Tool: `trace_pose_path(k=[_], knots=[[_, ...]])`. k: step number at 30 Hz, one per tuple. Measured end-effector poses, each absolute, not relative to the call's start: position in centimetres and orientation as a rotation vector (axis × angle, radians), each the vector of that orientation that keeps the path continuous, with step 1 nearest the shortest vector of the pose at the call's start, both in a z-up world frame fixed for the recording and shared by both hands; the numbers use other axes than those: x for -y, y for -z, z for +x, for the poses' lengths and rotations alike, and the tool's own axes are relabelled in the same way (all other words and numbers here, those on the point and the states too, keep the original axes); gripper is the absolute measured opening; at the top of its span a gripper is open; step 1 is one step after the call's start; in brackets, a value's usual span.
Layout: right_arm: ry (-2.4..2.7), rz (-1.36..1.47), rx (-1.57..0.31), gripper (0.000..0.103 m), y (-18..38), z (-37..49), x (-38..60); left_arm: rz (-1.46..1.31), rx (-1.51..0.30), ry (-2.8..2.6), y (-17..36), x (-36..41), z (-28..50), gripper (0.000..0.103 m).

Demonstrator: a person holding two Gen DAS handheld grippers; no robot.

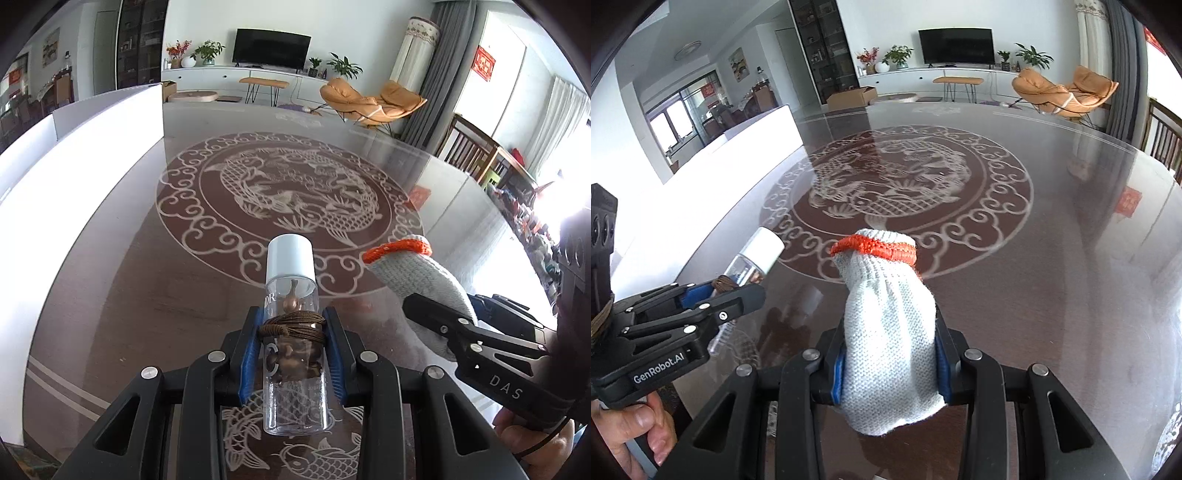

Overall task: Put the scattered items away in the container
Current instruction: 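Carry the bottle and sock with both tools over the container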

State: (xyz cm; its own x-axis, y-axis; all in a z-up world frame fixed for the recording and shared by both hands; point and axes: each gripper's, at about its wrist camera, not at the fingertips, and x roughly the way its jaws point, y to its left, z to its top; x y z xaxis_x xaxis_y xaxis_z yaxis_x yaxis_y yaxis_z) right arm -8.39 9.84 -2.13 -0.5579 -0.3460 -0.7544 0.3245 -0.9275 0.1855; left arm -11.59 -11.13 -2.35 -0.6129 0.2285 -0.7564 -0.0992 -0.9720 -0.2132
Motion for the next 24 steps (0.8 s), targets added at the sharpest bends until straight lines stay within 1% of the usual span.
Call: trace_pose_path(k=[2,5,9,12,15,18,24], knots=[[2.453,1.164,0.039,0.037,0.3,-9.3,-7.9,-1.239,0.269,-2.674,0.2,13.0,-11.9,0.032],[2.413,1.081,0.034,0.037,-3.3,-11.3,-4.3,-1.150,0.316,-2.732,-4.5,17.4,-13.0,0.032],[2.343,0.952,-0.030,0.037,-9.1,-14.9,3.0,-1.058,0.267,-2.875,-10.4,24.7,-15.7,0.032],[2.275,0.889,-0.063,0.037,-12.9,-18.1,9.8,-1.095,0.215,-2.982,-12.5,31.0,-19.4,0.032],[2.216,0.883,-0.114,0.037,-14.8,-21.3,17.0,-1.187,0.276,-3.017,-12.2,36.7,-23.1,0.032],[2.176,0.907,-0.180,0.037,-14.8,-24.5,23.5,-1.291,0.319,-3.034,-10.6,40.8,-26.1,0.032],[2.123,1.046,-0.288,0.039,-10.8,-30.3,32.4,-1.511,0.406,-2.970,-4.8,44.7,-29.8,0.033]])
